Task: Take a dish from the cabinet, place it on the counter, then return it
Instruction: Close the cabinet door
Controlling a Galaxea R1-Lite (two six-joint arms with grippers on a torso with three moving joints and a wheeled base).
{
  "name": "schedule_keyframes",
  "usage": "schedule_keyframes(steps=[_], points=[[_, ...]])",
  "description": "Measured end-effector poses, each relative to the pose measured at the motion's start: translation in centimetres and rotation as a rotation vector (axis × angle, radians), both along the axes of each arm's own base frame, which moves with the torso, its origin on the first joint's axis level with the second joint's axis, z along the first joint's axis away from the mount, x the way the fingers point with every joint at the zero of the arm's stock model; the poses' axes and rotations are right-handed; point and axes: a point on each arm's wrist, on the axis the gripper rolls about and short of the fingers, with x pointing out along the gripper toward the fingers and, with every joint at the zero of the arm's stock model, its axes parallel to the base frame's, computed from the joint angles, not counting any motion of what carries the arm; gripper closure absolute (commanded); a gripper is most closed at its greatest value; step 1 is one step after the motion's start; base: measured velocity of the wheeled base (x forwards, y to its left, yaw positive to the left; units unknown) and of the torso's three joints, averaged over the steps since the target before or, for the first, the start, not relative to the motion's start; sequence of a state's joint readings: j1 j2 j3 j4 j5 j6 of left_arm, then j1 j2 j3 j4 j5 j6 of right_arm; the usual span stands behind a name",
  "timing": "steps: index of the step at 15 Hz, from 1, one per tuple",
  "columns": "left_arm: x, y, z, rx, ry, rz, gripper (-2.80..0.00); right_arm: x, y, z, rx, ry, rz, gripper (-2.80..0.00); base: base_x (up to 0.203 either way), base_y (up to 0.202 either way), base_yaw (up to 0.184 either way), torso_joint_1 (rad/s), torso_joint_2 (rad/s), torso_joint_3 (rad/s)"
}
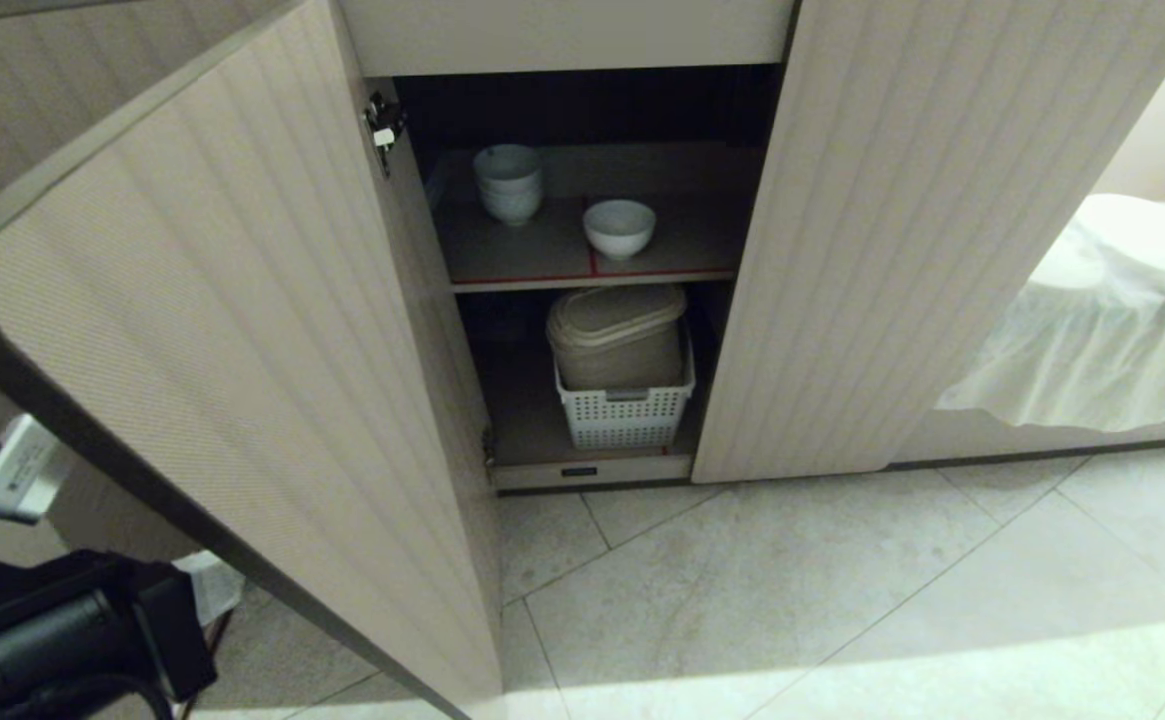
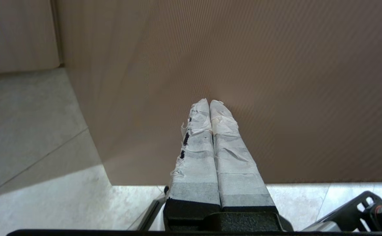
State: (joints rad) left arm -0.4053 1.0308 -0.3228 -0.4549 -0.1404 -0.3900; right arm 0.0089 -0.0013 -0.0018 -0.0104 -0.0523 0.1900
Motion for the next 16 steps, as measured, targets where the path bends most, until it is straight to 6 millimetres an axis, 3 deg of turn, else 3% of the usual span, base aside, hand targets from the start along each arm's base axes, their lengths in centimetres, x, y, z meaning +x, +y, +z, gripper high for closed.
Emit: schedule_keyframes(steps=[16], points=[[4.8, -3.9, 0.5, -0.061, -0.081, -0.089, 0.0, 0.0, 0.0, 0.0, 0.001, 0.0, 0.0, 0.0, 0.0, 0.0, 0.0, 0.0, 0.0, 0.0]])
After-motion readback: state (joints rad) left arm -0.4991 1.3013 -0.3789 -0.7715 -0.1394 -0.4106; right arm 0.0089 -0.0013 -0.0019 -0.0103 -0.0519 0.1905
